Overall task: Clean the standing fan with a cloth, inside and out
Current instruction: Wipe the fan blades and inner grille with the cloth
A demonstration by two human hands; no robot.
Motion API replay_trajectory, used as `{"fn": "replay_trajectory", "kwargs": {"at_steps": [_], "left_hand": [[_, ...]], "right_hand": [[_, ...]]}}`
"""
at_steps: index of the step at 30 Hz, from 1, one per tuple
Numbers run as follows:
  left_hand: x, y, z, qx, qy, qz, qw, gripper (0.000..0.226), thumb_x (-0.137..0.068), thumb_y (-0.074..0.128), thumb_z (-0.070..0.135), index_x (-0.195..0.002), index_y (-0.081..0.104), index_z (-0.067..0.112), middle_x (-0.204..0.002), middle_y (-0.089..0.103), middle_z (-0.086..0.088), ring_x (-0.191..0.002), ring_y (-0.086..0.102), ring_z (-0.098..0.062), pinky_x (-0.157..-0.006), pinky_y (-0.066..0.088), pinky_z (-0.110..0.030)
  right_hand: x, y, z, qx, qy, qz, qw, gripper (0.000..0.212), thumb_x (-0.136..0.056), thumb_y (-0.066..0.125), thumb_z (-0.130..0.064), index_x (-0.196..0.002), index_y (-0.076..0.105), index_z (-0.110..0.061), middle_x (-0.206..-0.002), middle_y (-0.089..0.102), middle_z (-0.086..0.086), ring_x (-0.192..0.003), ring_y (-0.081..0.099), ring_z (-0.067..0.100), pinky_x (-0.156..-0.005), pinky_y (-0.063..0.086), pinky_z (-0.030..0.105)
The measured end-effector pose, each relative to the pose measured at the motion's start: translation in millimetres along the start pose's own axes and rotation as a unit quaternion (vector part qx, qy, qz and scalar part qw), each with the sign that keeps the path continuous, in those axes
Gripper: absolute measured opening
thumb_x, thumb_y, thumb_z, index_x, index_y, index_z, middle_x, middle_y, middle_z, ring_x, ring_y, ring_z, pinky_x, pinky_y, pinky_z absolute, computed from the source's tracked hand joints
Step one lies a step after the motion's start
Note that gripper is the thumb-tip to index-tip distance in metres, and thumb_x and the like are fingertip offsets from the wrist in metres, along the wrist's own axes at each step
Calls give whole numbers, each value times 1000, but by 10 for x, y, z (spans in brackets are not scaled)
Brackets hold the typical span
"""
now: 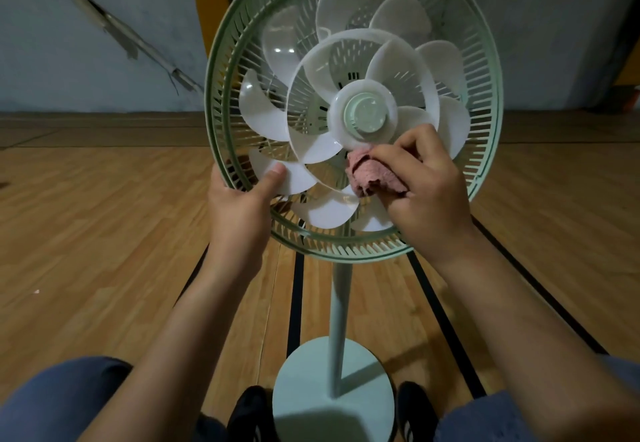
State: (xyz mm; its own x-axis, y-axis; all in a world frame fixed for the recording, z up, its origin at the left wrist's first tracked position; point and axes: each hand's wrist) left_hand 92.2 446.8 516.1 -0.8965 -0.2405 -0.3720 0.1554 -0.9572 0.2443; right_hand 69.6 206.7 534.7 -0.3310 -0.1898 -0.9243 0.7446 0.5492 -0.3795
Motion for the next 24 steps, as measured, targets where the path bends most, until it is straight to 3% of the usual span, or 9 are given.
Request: {"fn": "replay_trajectory", "kwargs": {"at_steps": [5, 14, 18, 21, 24], "left_hand": [[7, 61, -73, 3, 14, 11, 1000, 43, -96, 82, 19, -134, 62, 16, -116, 79, 1, -105, 79, -16, -86, 64, -33], [46, 57, -216, 16, 60, 22, 998, 52, -95, 81, 28, -140, 58, 15, -118, 78, 7, -109, 77, -14, -84, 63, -23], [87, 25, -289, 4, 85, 28, 996, 61, -93, 83, 33, -146, 55, 17, -124, 75, 7, -113, 75, -13, -89, 64, -24], [114, 14, -312, -19, 98, 17, 995, 69, -93, 84, 37, -151, 51, 18, -132, 72, 4, -119, 73, -12, -93, 63, -25], [105, 29, -295, -18, 102, 2, 995, 70, -93, 84, 35, -151, 50, 17, -133, 71, 1, -120, 72, -14, -93, 63, -26]], "right_hand": [[21, 12, -8, 34, 51, -30, 998, 47, -76, 73, 8, -117, 78, -14, -99, 51, 6, -81, 53, 24, -60, 52, 43], [33, 56, -255, 18, 96, -82, 992, 24, -83, 68, -16, -105, 78, -14, -93, 51, -2, -74, 51, 20, -57, 45, 33], [114, 98, -277, -7, 94, -89, 992, 40, -84, 52, -31, -110, 76, -14, -96, 51, -2, -76, 52, 18, -57, 47, 33], [203, 148, -214, -22, 91, -87, 992, 39, -83, 53, -25, -112, 75, -10, -96, 50, 3, -76, 53, 24, -57, 52, 44], [268, 190, -161, -9, 76, -68, 995, 37, -84, 54, -20, -113, 74, -10, -96, 49, 2, -76, 52, 22, -53, 50, 40]]}}
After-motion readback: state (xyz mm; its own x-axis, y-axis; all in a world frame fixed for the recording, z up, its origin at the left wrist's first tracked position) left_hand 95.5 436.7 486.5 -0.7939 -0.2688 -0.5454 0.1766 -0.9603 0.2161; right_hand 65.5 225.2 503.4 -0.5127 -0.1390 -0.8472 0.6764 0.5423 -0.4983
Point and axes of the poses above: each hand's wrist, its own x-axis away from the middle knuckle, its own y-axis out of the palm, z = x × y
